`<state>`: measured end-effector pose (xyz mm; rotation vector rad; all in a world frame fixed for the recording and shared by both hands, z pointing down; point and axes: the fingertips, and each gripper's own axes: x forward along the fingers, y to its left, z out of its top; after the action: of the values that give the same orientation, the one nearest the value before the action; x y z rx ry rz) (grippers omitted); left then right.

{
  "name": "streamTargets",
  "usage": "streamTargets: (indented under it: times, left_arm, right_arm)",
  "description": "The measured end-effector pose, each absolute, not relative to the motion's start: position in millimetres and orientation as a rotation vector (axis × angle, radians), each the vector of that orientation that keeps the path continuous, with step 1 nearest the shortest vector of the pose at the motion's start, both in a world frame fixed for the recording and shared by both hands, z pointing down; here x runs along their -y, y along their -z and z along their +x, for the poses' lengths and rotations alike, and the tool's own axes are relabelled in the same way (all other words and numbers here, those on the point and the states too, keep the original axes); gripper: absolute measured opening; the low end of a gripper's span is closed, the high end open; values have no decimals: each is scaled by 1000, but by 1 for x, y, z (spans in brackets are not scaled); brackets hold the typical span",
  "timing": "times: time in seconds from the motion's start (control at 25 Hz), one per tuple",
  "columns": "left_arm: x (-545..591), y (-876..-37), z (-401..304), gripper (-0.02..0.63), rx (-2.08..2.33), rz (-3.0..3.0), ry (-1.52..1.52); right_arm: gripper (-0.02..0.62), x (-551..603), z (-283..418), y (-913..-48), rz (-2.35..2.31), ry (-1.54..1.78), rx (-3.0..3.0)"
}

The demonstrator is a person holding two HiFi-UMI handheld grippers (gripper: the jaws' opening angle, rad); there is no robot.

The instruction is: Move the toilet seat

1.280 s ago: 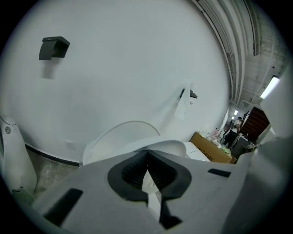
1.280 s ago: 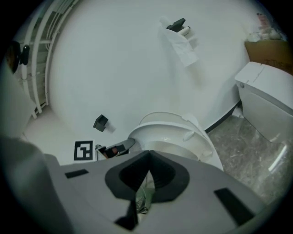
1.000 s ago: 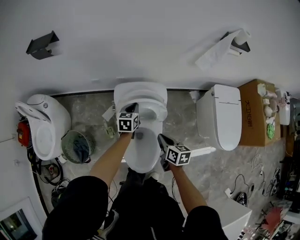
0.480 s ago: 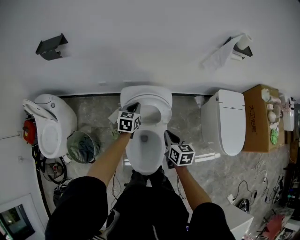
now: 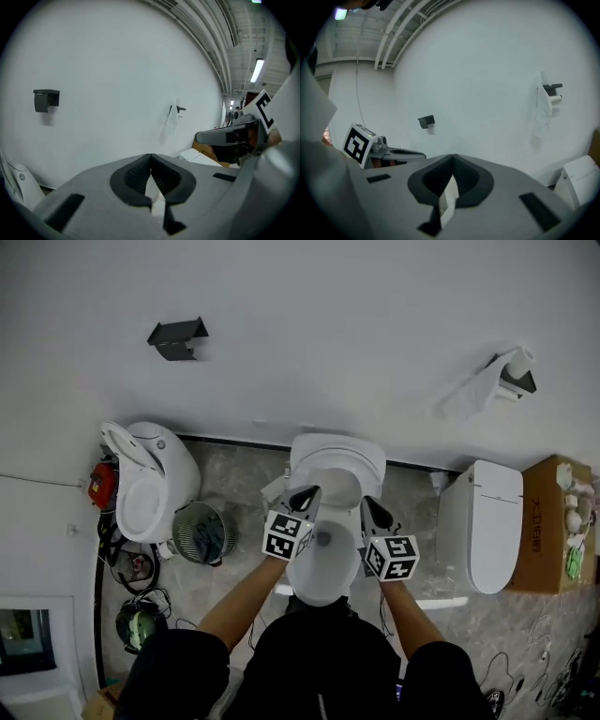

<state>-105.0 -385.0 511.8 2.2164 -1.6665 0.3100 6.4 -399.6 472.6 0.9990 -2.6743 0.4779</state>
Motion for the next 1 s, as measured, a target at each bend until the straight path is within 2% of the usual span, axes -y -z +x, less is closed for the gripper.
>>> streamTargets:
  times: [0.36,1.0]
  left_arm:
    - [331,-446,-87,3,1752,2330,-271]
    - [303,-446,-66,3,1747,2322,-233]
  right_arm:
    - [3,364,12,-413,981,-313,2819]
    - [2,333,38,-430,1024,-351,2802]
